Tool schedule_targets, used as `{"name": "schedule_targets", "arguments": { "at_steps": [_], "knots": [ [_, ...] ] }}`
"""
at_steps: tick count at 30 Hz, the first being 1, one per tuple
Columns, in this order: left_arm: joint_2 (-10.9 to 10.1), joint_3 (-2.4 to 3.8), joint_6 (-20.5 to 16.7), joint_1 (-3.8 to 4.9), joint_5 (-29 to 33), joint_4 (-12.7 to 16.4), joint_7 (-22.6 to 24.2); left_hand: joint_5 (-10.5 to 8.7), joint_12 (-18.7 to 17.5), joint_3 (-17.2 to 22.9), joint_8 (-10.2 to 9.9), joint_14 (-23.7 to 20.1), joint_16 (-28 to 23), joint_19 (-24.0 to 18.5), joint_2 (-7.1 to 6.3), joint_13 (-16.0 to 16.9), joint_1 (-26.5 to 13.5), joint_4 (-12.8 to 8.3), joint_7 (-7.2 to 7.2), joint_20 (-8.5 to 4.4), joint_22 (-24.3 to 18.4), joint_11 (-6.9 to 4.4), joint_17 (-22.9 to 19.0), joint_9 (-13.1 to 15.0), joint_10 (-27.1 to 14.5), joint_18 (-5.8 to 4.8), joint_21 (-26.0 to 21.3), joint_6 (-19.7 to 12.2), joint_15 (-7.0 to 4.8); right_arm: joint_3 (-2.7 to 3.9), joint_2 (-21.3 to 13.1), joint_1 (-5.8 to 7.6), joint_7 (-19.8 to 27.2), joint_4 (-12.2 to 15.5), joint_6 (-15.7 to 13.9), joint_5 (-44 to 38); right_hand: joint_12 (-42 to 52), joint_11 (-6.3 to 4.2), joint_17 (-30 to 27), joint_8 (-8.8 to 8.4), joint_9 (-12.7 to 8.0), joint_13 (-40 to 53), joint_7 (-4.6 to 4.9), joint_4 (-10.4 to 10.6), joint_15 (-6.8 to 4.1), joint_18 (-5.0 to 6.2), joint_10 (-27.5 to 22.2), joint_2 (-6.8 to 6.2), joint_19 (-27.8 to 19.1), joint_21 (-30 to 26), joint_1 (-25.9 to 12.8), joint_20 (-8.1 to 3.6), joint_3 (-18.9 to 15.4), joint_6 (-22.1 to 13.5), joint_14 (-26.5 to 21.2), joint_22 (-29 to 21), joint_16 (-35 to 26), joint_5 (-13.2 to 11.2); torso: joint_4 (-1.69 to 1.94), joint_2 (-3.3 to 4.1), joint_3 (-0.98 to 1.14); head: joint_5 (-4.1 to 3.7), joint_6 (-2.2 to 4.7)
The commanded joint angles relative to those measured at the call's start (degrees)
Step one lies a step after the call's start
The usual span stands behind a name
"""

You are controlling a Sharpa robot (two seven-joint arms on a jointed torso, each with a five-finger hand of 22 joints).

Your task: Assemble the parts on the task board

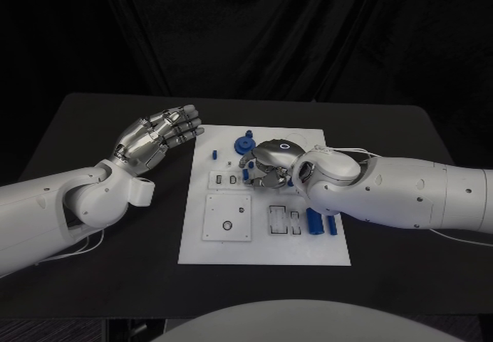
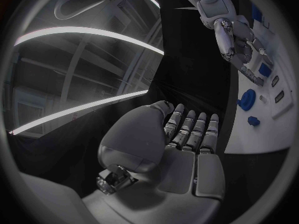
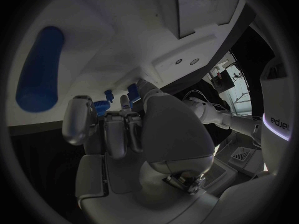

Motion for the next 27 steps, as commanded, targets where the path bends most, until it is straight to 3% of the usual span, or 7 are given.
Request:
{"name": "schedule_targets", "arguments": {
  "at_steps": [1, 13, 17, 18, 20, 23, 27],
  "knots": [
    [0.06, 0.05, 0.95, -0.21, 0.09, 0.0, 1.56, 0.15, 0.06, 0.27, 0.18, -0.3, 0.15, -0.15, 0.0, 0.02, -0.44, 0.0, 1.64, -0.1, -0.06, 0.16, 0.03, 0.07, -0.22, -1.08, -0.19, 0.04, 0.24, -0.1, -0.09, -0.21, -0.04, -0.05, 1.36, -0.42, 0.03, -0.47, 14.19, -0.29, -0.14, 14.39, 0.07, 0.08, -0.27, 0.68, 5.25, -0.41, -0.19, 0.23, -0.11, -0.03, -0.26, -0.39, 5.62, 9.35, 0.19, -0.23, -0.07, 0.0, 0.0, 0.13, -0.11],
    [-0.07, 0.05, 0.48, -0.65, 0.08, 0.1, 1.85, 0.15, 0.03, 0.4, 0.17, -0.39, 0.1, -0.19, -0.01, 0.01, -0.5, 0.0, 1.66, -0.11, -0.07, 0.17, 0.01, 0.06, -0.27, -1.07, -0.21, -0.01, 0.22, -0.08, -0.62, -0.23, 1.68, 0.27, -1.54, -0.42, -0.05, -0.7, 14.62, -0.75, -1.53, 14.24, -0.26, 1.26, -0.43, 0.59, 5.08, -1.27, 0.1, 0.57, 0.01, -0.18, -1.2, -2.28, 5.83, 9.52, 0.6, -2.03, 0.02, 0.01, 0.0, 0.52, -0.14],
    [-0.55, 0.06, -2.11, -0.7, -0.09, 0.94, 2.18, 0.15, 1.47, 2.3, 0.77, 3.08, 4.2, 6.38, -1.61, 0.23, -0.84, -1.26, 1.9, -0.19, 1.4, 0.72, 0.71, 0.23, 0.67, -1.39, 3.69, 0.96, 0.76, -0.03, -1.73, -0.2, 4.15, 1.1, -5.7, -0.39, -0.09, -0.84, 14.67, -0.69, -2.07, 14.18, -0.43, 2.34, -0.55, 0.58, 5.01, -1.83, 0.15, 0.58, 0.1, -0.29, -1.62, -2.66, 5.86, 9.54, 0.65, -2.72, 0.03, 0.0, -0.01, 0.84, 1.88],
    [-0.74, 0.07, -2.92, -0.69, -0.4, 1.22, 2.22, 0.19, 3.21, 3.1, 1.05, 6.55, 7.97, 13.45, -2.2, 0.48, -0.99, -1.85, 1.98, -0.39, 3.1, 1.42, 1.37, 0.3, 2.08, -1.38, 8.04, 1.55, 0.58, 0.0, -2.19, -0.15, 5.49, 1.39, -6.77, -0.17, -0.11, -0.87, 14.68, -0.58, -2.2, 14.15, -0.43, 2.72, -0.58, 0.56, 4.98, -1.94, 0.19, 0.64, 0.12, -0.31, -1.72, -2.61, 5.86, 9.56, 0.65, -2.87, 0.04, 0.0, -0.01, 0.87, 2.27],
    [-1.11, 0.07, -4.63, -0.57, -1.29, 1.8, 2.11, 0.07, 6.56, 4.1, 1.36, 10.16, 11.64, 16.86, -2.74, 1.07, -1.72, -2.14, 1.71, -0.88, 4.3, 2.4, 2.08, 0.35, 5.23, -0.9, 10.72, 2.4, -0.31, 0.04, -3.19, 0.25, 8.18, 2.05, -9.13, 0.44, -0.05, -0.92, 14.8, -0.19, -2.43, 14.25, -0.5, 3.6, -0.63, 0.48, 5.1, -2.05, 0.38, 0.96, 0.17, -0.37, -1.88, -2.22, 5.92, 9.67, 0.76, -3.06, 0.03, 0.02, 0.01, 1.2, 3.1],
    [-1.63, 0.07, -6.62, 0.35, -3.13, 2.22, 0.72, -0.19, 10.78, 4.45, 1.88, 13.74, 15.69, 20.45, -3.11, 2.56, -2.58, -1.96, 1.85, -1.43, 5.88, 2.58, 3.27, 0.48, 9.88, -0.59, 14.01, 3.92, -1.22, 0.08, -5.06, 1.41, 12.2, 3.42, -12.02, 1.74, 0.44, -1.3, 15.09, 2.13, -2.23, 15.1, -0.99, 3.21, -0.89, -0.15, 6.07, -0.44, 1.8, 3.84, 2.72, -0.54, -0.58, 1.69, 6.06, 10.56, 1.03, -1.66, 0.01, 0.02, 0.03, 1.82, 4.16],
    [-1.74, 0.07, -8.56, 2.27, -6.19, 1.51, -3.23, -1.9, 24.93, 3.65, 3.9, 23.82, 30.48, 28.93, -4.0, 9.51, -4.56, -0.21, 3.18, -3.89, 11.38, -2.46, 9.83, 0.99, 20.39, 1.6, 24.42, 8.96, -6.0, 0.06, -7.42, 3.3, 16.59, 4.59, -14.27, 4.86, 0.44, -1.63, 15.09, 3.28, -2.46, 15.1, -1.35, 3.27, -1.15, -0.49, 6.07, 0.36, 2.46, 5.36, 4.08, -0.78, -0.01, 3.67, 6.06, 11.03, 1.03, -1.36, 0.0, -0.11, 0.09, 2.5, 5.74]
  ]
}}
